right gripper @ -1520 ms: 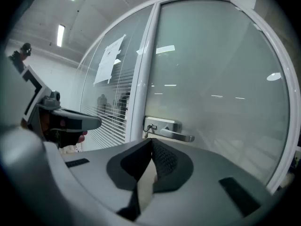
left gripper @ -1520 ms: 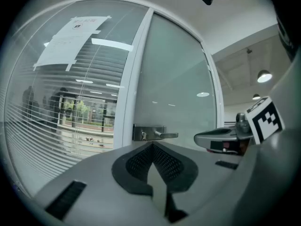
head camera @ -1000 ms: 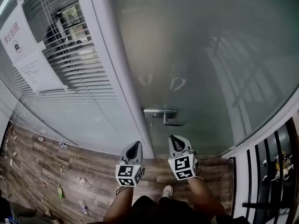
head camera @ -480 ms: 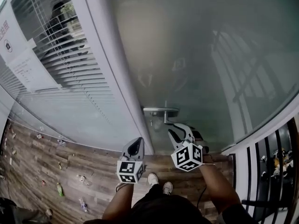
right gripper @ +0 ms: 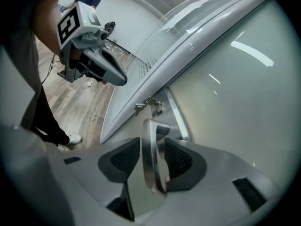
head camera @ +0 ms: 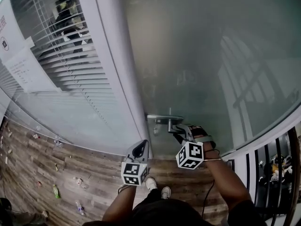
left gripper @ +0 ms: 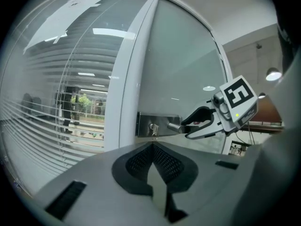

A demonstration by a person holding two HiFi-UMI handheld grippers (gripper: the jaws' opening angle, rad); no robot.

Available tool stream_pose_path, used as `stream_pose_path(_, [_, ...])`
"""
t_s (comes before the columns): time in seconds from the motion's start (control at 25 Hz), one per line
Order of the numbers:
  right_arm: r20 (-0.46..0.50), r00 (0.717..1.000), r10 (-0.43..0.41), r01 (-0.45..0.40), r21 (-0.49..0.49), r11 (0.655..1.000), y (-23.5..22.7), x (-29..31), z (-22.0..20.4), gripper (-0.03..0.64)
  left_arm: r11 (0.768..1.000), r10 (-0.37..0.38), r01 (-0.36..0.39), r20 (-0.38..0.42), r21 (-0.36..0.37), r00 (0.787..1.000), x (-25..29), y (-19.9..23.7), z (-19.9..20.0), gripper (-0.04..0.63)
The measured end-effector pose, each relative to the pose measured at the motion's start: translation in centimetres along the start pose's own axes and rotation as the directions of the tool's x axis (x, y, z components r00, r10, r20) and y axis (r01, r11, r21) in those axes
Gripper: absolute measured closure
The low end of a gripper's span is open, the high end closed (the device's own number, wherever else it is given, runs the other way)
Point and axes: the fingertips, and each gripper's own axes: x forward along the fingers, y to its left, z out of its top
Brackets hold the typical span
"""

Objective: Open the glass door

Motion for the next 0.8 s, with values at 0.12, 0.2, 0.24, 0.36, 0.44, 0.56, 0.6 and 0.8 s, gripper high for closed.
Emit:
stream_pose_path(0.12, [-0.042,0.998,0.056,-0.057,-0.023,0.998,0.6,1.2,-0.5,0.453,1.0,0.0,-0.001,0.003,0.008,1.0,0.5,0.4,-0.2,0.597])
stream_pose_path(0.2, [-0.056,0.995,0.077,-0.079,-0.034,0.996,0.9,1.8,-0.4,0.453,1.0,-0.002,0.002,-0.002,0.019,1.0,0.7,0.5,-0.7,0.597])
stream_pose_path(0.24, [-0.063,0.994,0.084,-0.087,-0.04,0.995,1.1,2.1,-0.3,0.453,1.0,-0.002,0.002,-0.001,0.026,1.0,0.8,0.5,-1.0,0.597])
stream_pose_path(0.36, [-0.085,0.989,0.12,-0.125,-0.064,0.99,1.7,2.9,-0.3,0.453,0.999,-0.016,0.016,-0.004,0.039,1.0,1.0,0.1,-1.6,0.597])
stream_pose_path(0.44, [-0.09,0.984,0.153,-0.159,-0.07,0.985,2.2,3.6,-0.4,0.454,0.999,-0.026,0.026,-0.011,0.044,1.0,1.1,-0.1,-1.8,0.597])
stream_pose_path(0.56, [-0.096,0.986,0.137,-0.146,-0.094,0.985,2.0,4.4,-0.6,0.499,0.998,-0.032,0.032,-0.016,0.046,0.999,1.5,-0.1,-1.9,0.597])
stream_pose_path(0.6, [-0.089,0.988,0.125,-0.133,-0.085,0.987,1.6,4.5,-0.6,0.537,0.998,-0.033,0.034,-0.017,0.046,0.999,1.6,0.0,-2.0,0.597])
stream_pose_path(0.8, [-0.07,0.99,0.124,-0.128,-0.067,0.99,1.4,4.5,-0.3,0.601,0.999,-0.031,0.031,-0.028,0.034,0.999,2.0,0.4,-2.6,0.597])
